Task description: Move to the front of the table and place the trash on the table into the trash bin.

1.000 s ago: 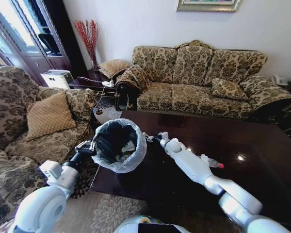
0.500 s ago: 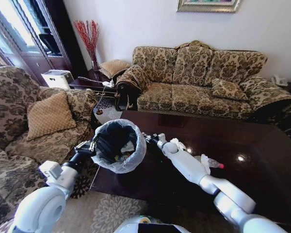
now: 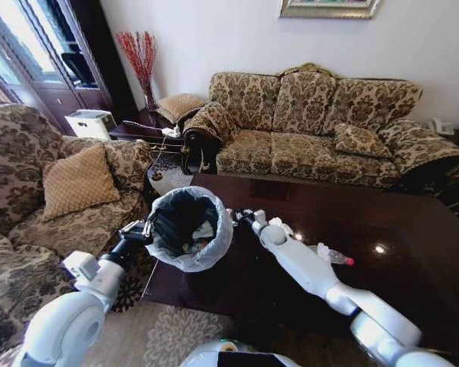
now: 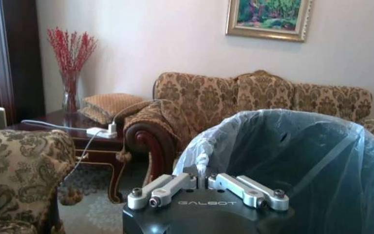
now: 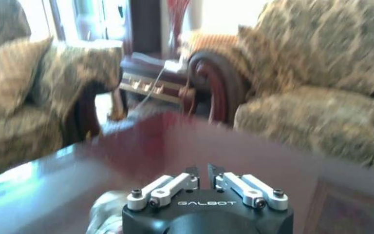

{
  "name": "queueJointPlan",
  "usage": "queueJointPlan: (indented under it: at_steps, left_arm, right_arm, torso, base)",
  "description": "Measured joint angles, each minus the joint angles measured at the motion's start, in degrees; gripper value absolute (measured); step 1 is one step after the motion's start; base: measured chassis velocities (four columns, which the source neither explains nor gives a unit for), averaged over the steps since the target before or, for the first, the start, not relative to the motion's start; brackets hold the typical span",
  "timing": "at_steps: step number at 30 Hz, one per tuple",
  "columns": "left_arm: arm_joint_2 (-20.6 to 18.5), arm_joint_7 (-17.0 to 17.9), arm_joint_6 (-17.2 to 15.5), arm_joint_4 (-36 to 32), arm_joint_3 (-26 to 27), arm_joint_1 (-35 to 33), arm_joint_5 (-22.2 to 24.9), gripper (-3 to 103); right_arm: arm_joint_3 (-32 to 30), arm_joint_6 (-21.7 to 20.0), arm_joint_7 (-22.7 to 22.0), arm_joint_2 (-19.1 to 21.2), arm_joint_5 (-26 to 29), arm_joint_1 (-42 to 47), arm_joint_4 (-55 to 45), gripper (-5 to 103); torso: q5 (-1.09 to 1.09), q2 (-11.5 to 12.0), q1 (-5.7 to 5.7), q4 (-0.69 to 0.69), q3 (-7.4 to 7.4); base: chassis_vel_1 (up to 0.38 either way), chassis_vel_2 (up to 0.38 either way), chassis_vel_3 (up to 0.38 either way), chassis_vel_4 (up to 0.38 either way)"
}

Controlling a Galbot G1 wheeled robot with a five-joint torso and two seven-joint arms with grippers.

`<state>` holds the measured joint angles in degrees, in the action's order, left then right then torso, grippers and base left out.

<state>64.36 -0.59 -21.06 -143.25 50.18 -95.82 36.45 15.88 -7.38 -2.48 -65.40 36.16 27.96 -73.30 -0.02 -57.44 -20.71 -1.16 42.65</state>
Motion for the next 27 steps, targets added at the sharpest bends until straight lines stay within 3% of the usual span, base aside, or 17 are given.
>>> queueJointPlan:
  at_steps: [2, 10, 14, 19, 23, 26, 27]
  left_arm:
    - [-0.2, -0.2, -0.1, 0.0, -0.1, 0.2, 0.0, 3]
    - [-0.8, -0.5, -0.1, 0.0, -0.3, 0.2, 0.0, 3]
    - [-0.7, -0.3, -0.1, 0.0, -0.4, 0.3, 0.0, 3]
    - [-0.7, 2.6, 0.4, 0.0, 1.1, 0.8, 0.4, 3]
    - [-0.5, 3.6, 0.6, 0.0, 1.8, 0.3, 0.2, 3]
    - [0.5, 3.8, 0.5, 0.0, 1.8, 0.2, -0.5, 3]
    - [0.5, 3.8, 0.5, 0.0, 1.8, 0.2, -0.5, 3]
  right_arm:
    - [-1.4, -0.5, -0.9, 2.0, 1.5, 0.0, -4.4, 2]
    - [-2.7, -3.5, -3.3, 6.2, 7.2, -0.3, -14.3, 0]
    - [-0.4, -3.7, -4.2, 5.7, 7.1, 0.0, -14.8, 0]
    - [1.9, -3.7, -5.7, 2.3, 5.3, 0.5, -11.3, -1]
    - [2.1, -3.5, -5.8, 0.6, 3.9, 0.5, -8.5, 9]
    - [1.8, -3.5, -5.4, 0.0, 3.7, 0.4, -6.7, 26]
    - [1.8, -3.5, -5.4, 0.0, 3.7, 0.4, -6.7, 26]
  torso:
    - [0.0, 0.0, 0.0, 0.0, 0.0]
    - [0.0, 0.0, 0.01, 0.0, -0.01]
    - [0.0, 0.0, 0.01, 0.01, -0.01]
    - [0.0, 0.0, 0.01, 0.0, -0.01]
    - [-0.01, 0.0, 0.01, -0.02, -0.01]
    - [0.0, 0.0, 0.01, 0.0, -0.01]
    - [0.0, 0.0, 0.01, 0.0, -0.01]
  base:
    - [0.0, 0.0, 0.0, 0.0]
    - [0.0, 0.0, 0.0, 0.0]
    - [0.0, 0.0, 0.0, 0.0]
    - [0.0, 0.0, 0.0, 0.0]
    - [0.0, 0.0, 0.0, 0.0]
    - [0.0, 0.0, 0.0, 0.0]
    - [0.0, 0.0, 0.0, 0.0]
